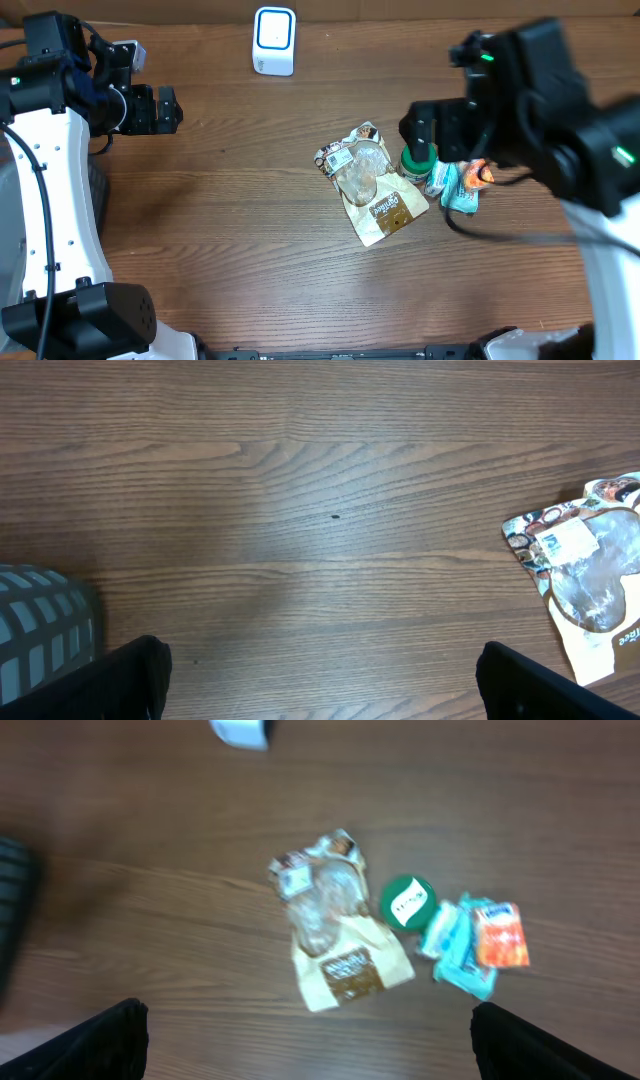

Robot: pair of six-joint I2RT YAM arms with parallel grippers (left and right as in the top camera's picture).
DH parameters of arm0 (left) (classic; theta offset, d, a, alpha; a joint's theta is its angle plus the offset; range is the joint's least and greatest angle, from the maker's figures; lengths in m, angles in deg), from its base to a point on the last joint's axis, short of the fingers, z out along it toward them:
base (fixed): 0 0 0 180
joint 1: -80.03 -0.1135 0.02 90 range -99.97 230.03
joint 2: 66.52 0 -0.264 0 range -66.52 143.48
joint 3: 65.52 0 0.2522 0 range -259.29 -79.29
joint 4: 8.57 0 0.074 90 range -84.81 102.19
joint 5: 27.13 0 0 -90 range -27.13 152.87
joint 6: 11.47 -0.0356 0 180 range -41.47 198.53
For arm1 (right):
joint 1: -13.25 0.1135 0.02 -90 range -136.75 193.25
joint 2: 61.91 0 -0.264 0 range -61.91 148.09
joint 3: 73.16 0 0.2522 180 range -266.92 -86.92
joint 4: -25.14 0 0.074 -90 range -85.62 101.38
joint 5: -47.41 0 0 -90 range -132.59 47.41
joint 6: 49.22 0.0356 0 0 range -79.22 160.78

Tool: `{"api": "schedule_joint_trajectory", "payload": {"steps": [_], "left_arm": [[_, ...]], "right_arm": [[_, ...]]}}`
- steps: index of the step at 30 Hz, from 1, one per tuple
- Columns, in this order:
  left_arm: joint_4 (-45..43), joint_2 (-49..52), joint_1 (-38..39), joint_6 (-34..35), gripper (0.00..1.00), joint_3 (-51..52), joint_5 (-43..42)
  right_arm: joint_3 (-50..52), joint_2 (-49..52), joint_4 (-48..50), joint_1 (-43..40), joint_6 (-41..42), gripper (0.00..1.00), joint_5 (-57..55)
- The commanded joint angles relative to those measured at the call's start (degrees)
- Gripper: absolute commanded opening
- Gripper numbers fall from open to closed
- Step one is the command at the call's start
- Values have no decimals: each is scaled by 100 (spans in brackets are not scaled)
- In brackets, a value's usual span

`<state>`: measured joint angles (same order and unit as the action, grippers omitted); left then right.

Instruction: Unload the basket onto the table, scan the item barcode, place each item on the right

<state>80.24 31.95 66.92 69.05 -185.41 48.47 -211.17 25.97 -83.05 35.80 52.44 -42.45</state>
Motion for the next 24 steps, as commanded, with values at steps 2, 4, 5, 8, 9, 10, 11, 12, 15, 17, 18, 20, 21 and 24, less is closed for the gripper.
{"api": "schedule_joint_trajectory", "payload": {"steps": [2, 4, 5, 8, 9, 10, 11, 12, 15, 17, 18, 20, 21, 24], "left_arm": [[-9, -66, 37, -127, 100, -90, -44], [-9, -66, 37, -125, 100, -90, -44], [-9, -66, 37, -127, 100, -90, -44], [-9, -66, 37, -127, 100, -90, -44], [-9, -66, 37, -125, 100, -90, -44], [-9, -66, 37, -127, 100, -90, -44], [-9, -66, 37, -127, 100, -90, -44], [-9, -66, 37, -127, 100, -90, -44], [-9, -66, 37, -127, 100, -90, -44], [-9, -66, 37, -127, 100, -90, -44], [-9, -66, 37, -127, 100, -90, -44], [-9, -66, 37, -125, 100, -90, -44], [-9, -66, 37, -127, 100, -90, -44], [-9, -66, 37, -125, 100, -90, -44]], "right_arm": [[-140, -219, -63, -13, 55, 100, 254], [-140, -234, -264, -13, 55, 100, 254], [-131, -238, -251, -13, 55, 100, 254], [-127, -238, -229, -13, 66, 100, -44], [-127, -238, -205, -20, 66, 100, -81], [-127, -238, -153, -20, 81, 100, -170], [-127, -238, -120, -24, 83, 100, -234], [-127, -238, -76, -44, 129, 100, -310], [-122, -251, 79, -221, 505, 100, -514], [-44, -382, 640, -474, 573, 100, -376], [33, -452, 890, -555, 568, 100, -286], [302, -664, 1432, -704, 522, 100, -118], [457, -778, 1633, -752, 433, 100, -39], [1152, -1244, 2297, -844, 164, 100, 20]]}}
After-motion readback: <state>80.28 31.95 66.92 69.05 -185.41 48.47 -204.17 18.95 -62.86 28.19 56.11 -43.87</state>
